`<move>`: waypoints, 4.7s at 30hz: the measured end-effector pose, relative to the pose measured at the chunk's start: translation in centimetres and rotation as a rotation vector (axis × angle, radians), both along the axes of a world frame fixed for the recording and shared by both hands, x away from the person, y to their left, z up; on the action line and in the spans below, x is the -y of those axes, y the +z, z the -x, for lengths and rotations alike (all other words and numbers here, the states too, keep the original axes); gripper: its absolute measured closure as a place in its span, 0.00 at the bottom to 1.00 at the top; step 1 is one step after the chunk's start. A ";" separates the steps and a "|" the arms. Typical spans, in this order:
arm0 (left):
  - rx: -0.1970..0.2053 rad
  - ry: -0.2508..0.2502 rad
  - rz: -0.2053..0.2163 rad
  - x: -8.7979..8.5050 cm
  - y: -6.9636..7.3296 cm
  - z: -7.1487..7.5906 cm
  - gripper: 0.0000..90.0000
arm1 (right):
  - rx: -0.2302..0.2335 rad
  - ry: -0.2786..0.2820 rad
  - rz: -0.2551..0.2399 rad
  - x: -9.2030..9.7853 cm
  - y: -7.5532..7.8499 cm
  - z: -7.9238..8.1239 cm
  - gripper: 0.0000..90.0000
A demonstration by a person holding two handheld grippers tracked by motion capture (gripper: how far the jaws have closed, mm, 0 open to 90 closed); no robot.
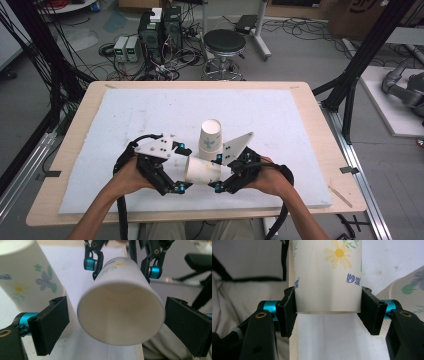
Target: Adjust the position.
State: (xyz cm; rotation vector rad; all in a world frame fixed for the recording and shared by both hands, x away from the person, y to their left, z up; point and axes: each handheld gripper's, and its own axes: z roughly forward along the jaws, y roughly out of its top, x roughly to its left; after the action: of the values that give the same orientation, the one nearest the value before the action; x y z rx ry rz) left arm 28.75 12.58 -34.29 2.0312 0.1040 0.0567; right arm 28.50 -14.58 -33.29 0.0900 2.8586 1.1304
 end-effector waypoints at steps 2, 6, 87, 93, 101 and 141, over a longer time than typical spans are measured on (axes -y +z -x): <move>0.010 0.019 0.055 -0.7 -0.3 0.2 0.08 | -0.001 -0.013 -0.065 0.6 -0.4 0.0 0.42; 0.011 0.037 0.139 -1.7 -1.1 0.4 0.08 | -0.026 -0.033 -0.171 1.6 -1.5 0.3 0.42; -0.012 -0.115 0.392 1.9 -4.1 0.3 0.36 | -0.026 0.022 -0.554 1.9 -6.9 1.0 0.43; 0.004 -0.091 0.382 1.7 -4.1 0.3 0.36 | -0.043 0.007 -0.541 1.7 -6.9 1.0 0.28; 0.004 -0.074 0.369 1.1 -4.0 0.3 0.36 | -0.028 -0.042 -0.500 1.5 -6.9 1.4 0.17; 0.020 0.174 -0.279 -3.3 -2.4 -5.7 0.36 | 0.101 -0.680 -0.264 9.7 -11.2 -0.6 0.17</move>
State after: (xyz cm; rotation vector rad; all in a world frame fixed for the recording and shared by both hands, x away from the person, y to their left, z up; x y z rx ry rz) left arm 34.47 15.85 -36.65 2.2953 0.2731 0.2116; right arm 29.07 -24.29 -44.51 0.9030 2.2642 1.2700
